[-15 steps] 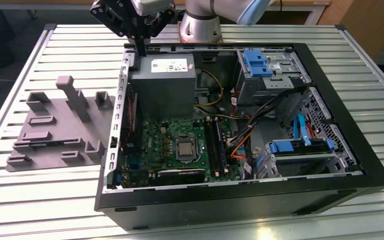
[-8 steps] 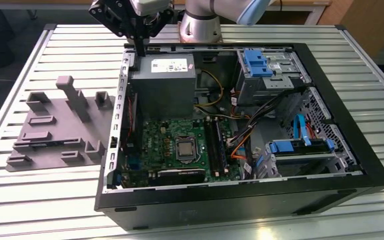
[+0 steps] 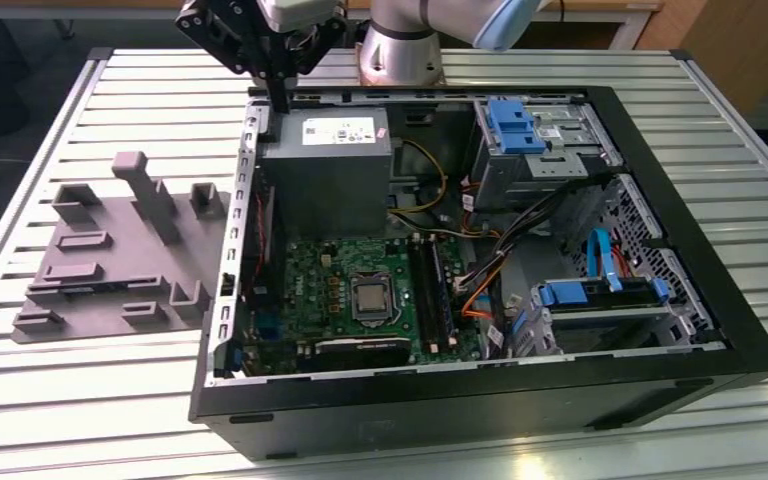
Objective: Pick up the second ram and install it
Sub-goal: 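Reach for the second ram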
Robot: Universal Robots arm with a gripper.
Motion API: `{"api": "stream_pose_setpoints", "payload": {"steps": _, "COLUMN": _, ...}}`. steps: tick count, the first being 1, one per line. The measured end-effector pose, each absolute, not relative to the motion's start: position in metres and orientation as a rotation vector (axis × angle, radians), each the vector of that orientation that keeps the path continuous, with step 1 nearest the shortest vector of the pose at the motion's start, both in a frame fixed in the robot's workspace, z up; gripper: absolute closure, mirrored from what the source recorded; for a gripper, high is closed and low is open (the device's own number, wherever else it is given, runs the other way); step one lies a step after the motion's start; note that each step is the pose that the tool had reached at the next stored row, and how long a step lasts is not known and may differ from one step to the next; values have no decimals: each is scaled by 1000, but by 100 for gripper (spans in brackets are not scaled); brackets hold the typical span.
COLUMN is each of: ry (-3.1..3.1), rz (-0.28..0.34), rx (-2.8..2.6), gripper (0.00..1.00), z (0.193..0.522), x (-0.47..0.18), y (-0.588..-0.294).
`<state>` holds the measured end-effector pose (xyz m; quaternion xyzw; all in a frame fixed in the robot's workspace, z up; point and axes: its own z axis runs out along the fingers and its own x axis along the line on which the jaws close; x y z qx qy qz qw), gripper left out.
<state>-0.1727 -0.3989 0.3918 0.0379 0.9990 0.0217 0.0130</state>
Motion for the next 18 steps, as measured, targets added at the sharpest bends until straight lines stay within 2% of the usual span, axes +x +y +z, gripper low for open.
{"api": "stream_pose_setpoints", "payload": {"steps": 18, "ry": 3113, "rz": 68, "rx": 118, "gripper": 89, "z": 392, "x": -179, "y": -399}}
